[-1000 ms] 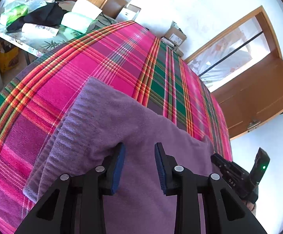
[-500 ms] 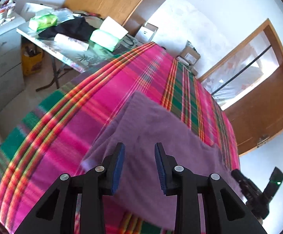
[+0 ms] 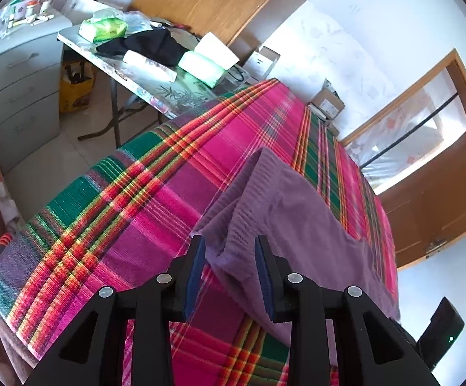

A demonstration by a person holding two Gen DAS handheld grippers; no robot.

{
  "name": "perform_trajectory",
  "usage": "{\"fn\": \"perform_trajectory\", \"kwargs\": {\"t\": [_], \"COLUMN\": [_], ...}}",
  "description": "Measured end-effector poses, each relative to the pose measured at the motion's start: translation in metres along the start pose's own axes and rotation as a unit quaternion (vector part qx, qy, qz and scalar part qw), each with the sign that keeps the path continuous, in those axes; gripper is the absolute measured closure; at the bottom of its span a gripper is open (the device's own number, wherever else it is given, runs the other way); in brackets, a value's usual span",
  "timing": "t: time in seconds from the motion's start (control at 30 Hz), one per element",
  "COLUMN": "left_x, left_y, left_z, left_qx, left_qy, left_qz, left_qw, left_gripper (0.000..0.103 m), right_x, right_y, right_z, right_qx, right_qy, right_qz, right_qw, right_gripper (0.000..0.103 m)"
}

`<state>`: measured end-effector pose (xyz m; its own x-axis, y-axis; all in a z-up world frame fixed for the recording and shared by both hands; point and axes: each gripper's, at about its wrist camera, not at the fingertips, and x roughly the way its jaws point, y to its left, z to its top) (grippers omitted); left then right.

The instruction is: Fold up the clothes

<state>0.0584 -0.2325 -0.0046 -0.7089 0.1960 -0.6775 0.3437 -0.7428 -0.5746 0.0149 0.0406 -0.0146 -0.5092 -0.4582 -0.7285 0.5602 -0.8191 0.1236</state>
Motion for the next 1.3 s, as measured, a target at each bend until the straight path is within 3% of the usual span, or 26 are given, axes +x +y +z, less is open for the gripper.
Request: {"fn": "perform_trajectory", "kwargs": {"t": [0.17,0.33,0.63,0.87,1.07,1.3], "left_x": [0.006,0.009,0.014,0.016,0.017,0.019], "left_y": [0.004,0.006,0.014,0.021,0.028,0.032], "left_z": [-0.002,-0.006,0.001,0.006,0.012,0.016], "left_qx": [-0.007,-0.011,-0.024,-0.041,-0.045,-0.041], "left_qy": [0.015,0.025,0.043,0.055,0.058,0.062], "left_qz": [-0.005,-0.02,-0.053,-0.084,-0.096,-0.101], "left_qw": [0.9998,0.9994,0.9973,0.9941,0.9927,0.9921], "left_gripper": [0.07,0.07,0.07,0.07,0.07,0.07], "right_x": [0.01,0.026,0.055,0.076,0.079,0.088], "right_y": [0.031,0.083,0.14,0.156,0.154,0.15], "right_z": [0.009,0.019,0.017,0.024,0.034,0.039], "right_qx": [-0.011,-0.07,-0.15,-0.169,-0.15,-0.129], "right_qy": [-0.009,-0.009,0.017,0.024,0.02,0.028], "right_qz": [0.026,0.058,0.032,-0.013,0.008,0.004], "right_qw": [1.0,0.996,0.988,0.985,0.989,0.991], "right_gripper": [0.071,0.07,0.064,0.064,0.064,0.077]}}
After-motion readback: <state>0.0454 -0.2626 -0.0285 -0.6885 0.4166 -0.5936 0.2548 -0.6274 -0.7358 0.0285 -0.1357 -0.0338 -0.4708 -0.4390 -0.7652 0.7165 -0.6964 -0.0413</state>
